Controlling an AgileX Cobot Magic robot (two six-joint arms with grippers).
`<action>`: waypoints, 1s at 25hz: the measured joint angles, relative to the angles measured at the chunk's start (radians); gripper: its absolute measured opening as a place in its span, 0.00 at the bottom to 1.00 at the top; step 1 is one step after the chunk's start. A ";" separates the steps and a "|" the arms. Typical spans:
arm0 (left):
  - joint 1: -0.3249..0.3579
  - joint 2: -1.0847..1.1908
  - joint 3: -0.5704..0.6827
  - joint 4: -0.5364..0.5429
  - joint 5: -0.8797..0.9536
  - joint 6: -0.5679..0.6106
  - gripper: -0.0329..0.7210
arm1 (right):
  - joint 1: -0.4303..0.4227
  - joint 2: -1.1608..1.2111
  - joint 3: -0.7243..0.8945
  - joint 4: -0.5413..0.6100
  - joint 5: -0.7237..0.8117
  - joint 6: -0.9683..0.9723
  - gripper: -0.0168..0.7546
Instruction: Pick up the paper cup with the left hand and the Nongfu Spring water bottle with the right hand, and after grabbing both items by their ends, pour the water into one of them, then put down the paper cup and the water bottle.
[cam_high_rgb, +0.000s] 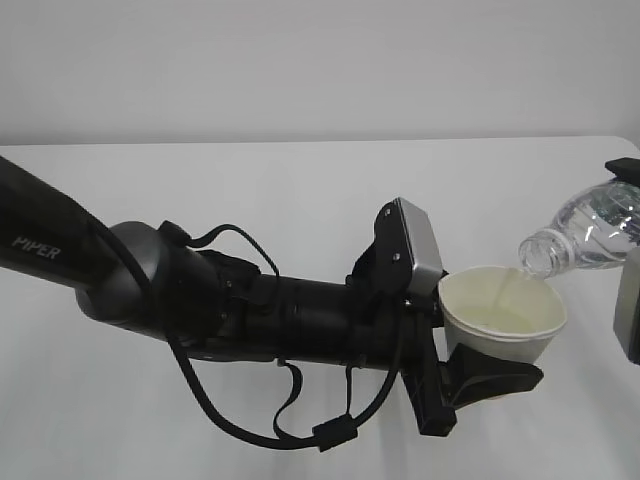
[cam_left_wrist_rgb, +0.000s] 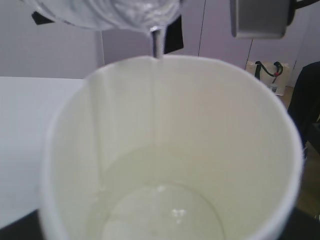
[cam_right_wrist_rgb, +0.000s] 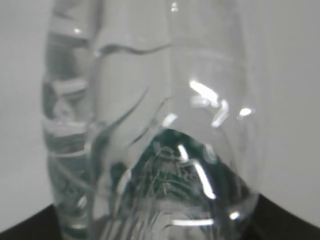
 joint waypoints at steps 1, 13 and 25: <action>0.000 0.000 0.000 0.000 0.000 0.000 0.66 | 0.000 0.000 0.000 0.000 0.000 0.000 0.54; 0.000 0.000 0.000 0.000 0.000 0.000 0.66 | 0.000 0.000 0.000 0.000 0.000 -0.002 0.54; 0.000 0.000 0.000 0.000 0.008 0.000 0.66 | 0.000 0.000 0.000 0.000 0.000 -0.004 0.54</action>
